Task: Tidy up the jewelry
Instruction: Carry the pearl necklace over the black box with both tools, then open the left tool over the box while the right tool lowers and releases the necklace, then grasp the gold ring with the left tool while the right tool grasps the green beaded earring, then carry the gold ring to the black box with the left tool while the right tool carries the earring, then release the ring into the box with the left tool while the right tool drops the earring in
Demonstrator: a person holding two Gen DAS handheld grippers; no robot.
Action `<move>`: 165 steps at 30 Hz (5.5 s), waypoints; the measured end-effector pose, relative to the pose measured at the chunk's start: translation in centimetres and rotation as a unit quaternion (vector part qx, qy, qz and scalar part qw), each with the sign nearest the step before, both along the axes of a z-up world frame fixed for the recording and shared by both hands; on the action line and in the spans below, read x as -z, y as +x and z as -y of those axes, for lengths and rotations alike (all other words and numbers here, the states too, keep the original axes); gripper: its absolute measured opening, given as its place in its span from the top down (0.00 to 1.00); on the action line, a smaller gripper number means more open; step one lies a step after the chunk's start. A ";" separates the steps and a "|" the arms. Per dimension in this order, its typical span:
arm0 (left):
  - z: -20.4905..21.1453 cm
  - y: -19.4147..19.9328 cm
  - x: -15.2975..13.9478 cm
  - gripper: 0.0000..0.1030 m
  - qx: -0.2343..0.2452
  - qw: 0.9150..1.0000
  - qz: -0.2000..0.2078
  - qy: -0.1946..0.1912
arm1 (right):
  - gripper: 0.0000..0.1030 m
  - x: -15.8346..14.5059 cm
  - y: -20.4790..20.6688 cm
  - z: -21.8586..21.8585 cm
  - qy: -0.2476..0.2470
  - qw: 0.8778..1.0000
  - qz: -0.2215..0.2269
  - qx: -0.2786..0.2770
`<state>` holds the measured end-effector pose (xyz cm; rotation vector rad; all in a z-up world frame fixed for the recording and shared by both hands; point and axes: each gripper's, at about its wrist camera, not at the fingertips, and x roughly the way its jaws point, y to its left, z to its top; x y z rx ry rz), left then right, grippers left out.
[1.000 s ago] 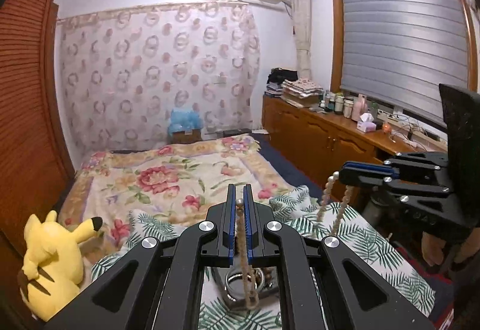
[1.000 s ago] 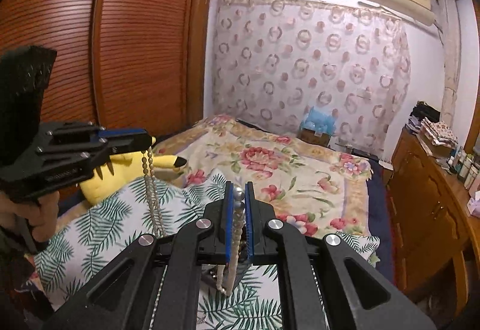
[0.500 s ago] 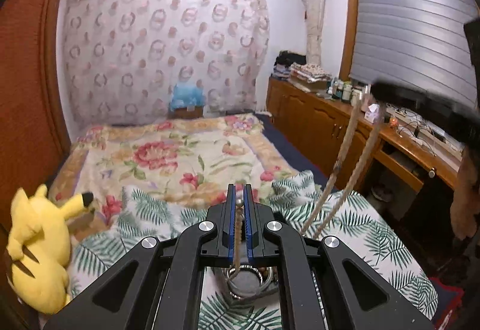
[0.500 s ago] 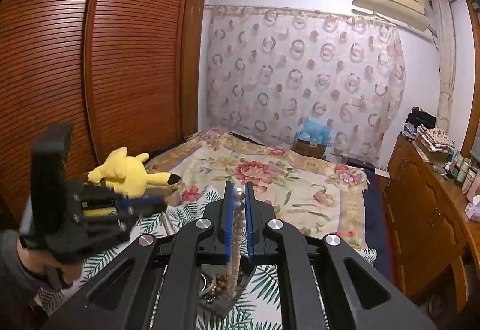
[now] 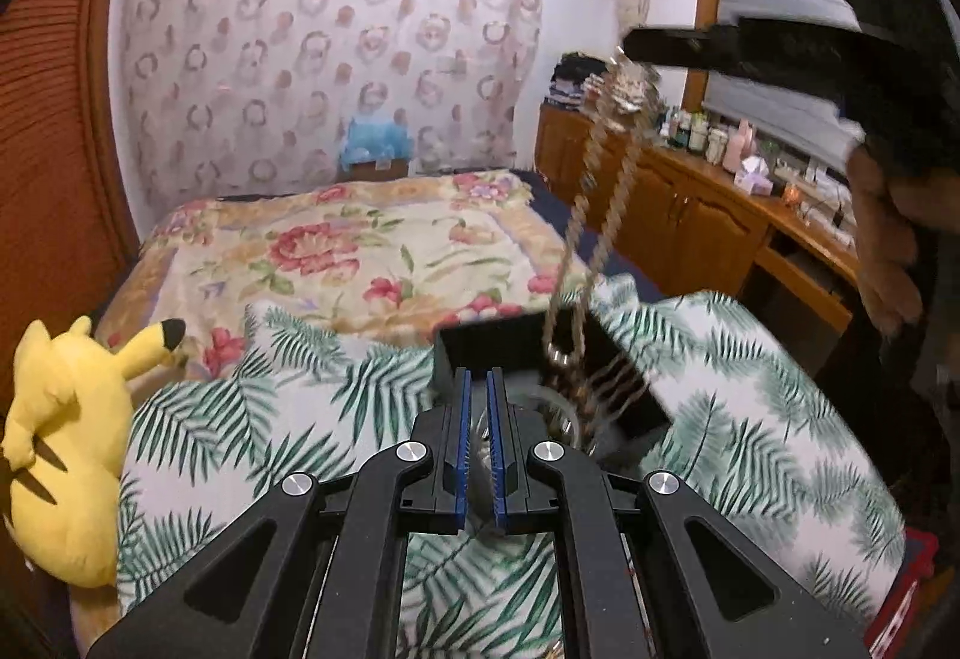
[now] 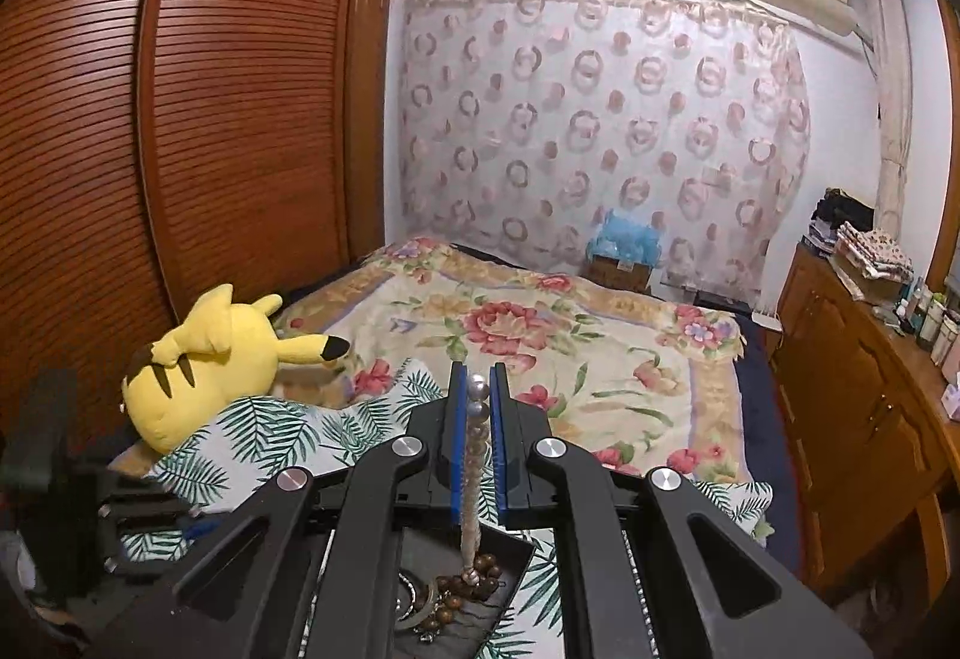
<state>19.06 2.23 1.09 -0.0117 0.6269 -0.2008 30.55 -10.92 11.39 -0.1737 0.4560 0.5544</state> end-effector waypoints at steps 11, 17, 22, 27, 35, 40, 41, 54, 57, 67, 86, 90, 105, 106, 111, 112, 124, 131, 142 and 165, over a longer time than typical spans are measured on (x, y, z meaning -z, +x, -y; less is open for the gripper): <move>-0.8 -3.2 2.6 0.80 0.007 1.000 -0.016 0.015 | 0.91 4.8 1.5 -1.7 -0.028 0.998 -0.053 -0.001; -0.2 -4.7 4.0 0.67 0.015 0.999 -0.025 0.017 | 0.79 6.0 -0.3 -0.6 -0.030 0.998 -0.055 -0.007; 0.2 -6.0 5.5 0.55 0.021 0.999 -0.036 0.012 | 0.79 8.0 -4.0 1.0 -0.036 0.998 -0.054 -0.023; 0.8 -7.2 7.3 0.46 0.025 0.998 -0.049 0.011 | 0.79 11.6 -7.8 2.3 -0.050 0.995 -0.074 -0.047; 1.7 -8.3 9.2 0.44 0.036 0.996 -0.076 0.017 | 0.79 17.6 -10.4 3.1 -0.081 0.989 -0.116 -0.053; 2.8 -8.5 10.0 0.44 0.051 0.994 -0.091 0.032 | 0.79 19.3 -10.4 3.4 -0.083 0.986 -0.137 -0.053; 2.9 -8.5 10.1 0.44 0.052 0.994 -0.093 0.034 | 0.79 19.6 -10.3 3.3 -0.084 0.985 -0.140 -0.055; 3.6 -8.2 10.6 0.44 0.060 0.992 -0.103 0.045 | 0.79 21.8 -9.3 0.3 -0.116 0.976 -0.164 -0.079; 3.7 -8.1 10.7 0.45 0.060 0.992 -0.105 0.046 | 0.86 21.7 -8.9 -0.1 -0.122 0.976 -0.163 -0.076; 3.9 -7.5 10.7 0.73 0.066 0.991 -0.106 0.043 | 0.98 20.7 -9.4 0.7 -0.108 0.981 -0.146 -0.071; 4.0 -7.5 8.7 0.82 0.065 0.995 -0.076 0.024 | 0.98 15.5 -10.6 2.6 -0.078 0.991 -0.090 -0.062; 3.9 -7.5 7.8 0.82 0.060 0.996 -0.065 0.024 | 0.98 14.5 -10.7 2.8 -0.073 0.992 -0.081 -0.061; 2.7 -5.4 4.9 0.82 0.049 0.998 -0.040 0.019 | 0.98 12.0 -10.1 3.5 -0.040 0.995 -0.061 -0.069; 2.7 -5.2 4.7 0.82 0.049 0.998 -0.039 0.019 | 0.98 11.7 -10.0 3.6 -0.037 0.995 -0.059 -0.071; 2.6 -3.5 3.8 0.82 0.051 0.998 -0.032 0.018 | 0.98 10.6 -8.5 3.5 -0.025 0.995 -0.051 -0.077; 2.6 -3.1 3.6 0.82 0.051 0.998 -0.031 0.018 | 0.98 10.5 -8.1 3.3 -0.023 0.995 -0.050 -0.079; 2.4 2.9 2.4 0.82 0.051 0.998 -0.031 0.014 | 0.98 9.8 -1.5 1.4 -0.010 0.994 -0.055 -0.097; 2.2 5.8 3.1 0.82 0.051 0.997 -0.045 0.021 | 0.97 11.1 1.3 0.6 -0.001 0.992 -0.079 -0.094; 2.8 8.5 3.7 0.82 0.044 0.997 -0.055 0.035 | 0.97 12.0 1.9 1.8 -0.011 0.995 -0.070 -0.065; 1.3 6.9 3.9 0.34 0.005 0.998 -0.052 0.024 | 0.97 9.6 0.1 2.7 -0.001 0.997 -0.049 -0.065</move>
